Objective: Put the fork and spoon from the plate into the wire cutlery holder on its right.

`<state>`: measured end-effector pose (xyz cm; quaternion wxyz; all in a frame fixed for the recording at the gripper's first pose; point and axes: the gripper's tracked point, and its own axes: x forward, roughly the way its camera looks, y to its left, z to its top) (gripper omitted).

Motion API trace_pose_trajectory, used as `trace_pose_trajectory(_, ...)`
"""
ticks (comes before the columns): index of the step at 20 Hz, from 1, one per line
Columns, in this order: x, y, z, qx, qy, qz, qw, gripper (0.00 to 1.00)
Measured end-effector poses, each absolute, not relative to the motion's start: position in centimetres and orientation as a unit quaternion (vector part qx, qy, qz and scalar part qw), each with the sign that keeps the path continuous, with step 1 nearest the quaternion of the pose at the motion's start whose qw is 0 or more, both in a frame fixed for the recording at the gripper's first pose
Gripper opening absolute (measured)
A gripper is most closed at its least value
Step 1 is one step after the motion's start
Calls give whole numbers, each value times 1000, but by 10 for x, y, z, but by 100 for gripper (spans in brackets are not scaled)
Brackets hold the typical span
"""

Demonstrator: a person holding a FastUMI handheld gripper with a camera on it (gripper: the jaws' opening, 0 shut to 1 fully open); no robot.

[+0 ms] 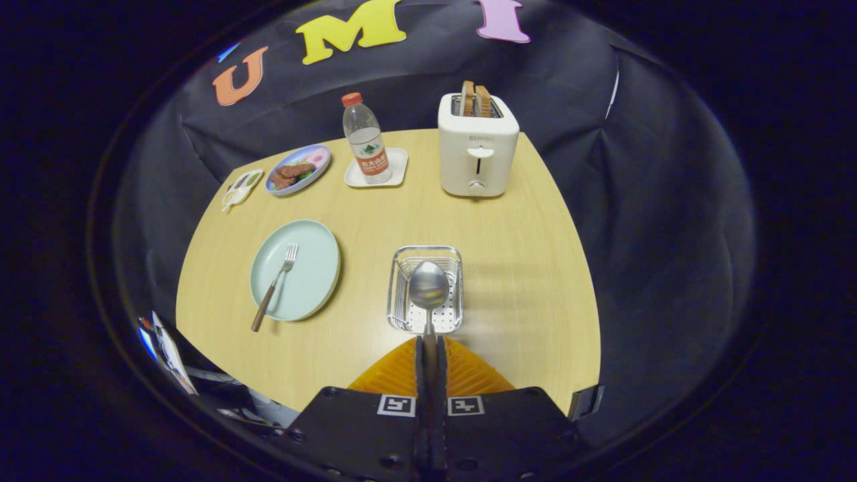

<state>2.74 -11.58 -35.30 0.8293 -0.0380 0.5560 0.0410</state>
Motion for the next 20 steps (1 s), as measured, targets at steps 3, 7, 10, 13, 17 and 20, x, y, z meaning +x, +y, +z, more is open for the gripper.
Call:
trace_pose_trajectory(3, 26, -104, -353, -19, 577, 49, 815, 3)
trace_pose_trajectory(7, 41, -104, -356, -34, 579, 31, 814, 4)
trace_pose_trajectory(10, 52, -105, -357, -37, 577, 22, 816, 5)
trace_pose_trajectory(13, 61, -103, -352, -40, 561, 15, 827, 8)
trace_pose_trajectory(17, 66, -98, -343, -55, 538, 15, 841, 29)
trace_pose_trajectory(20, 64, -89, -340, -60, 529, 16, 846, 47)
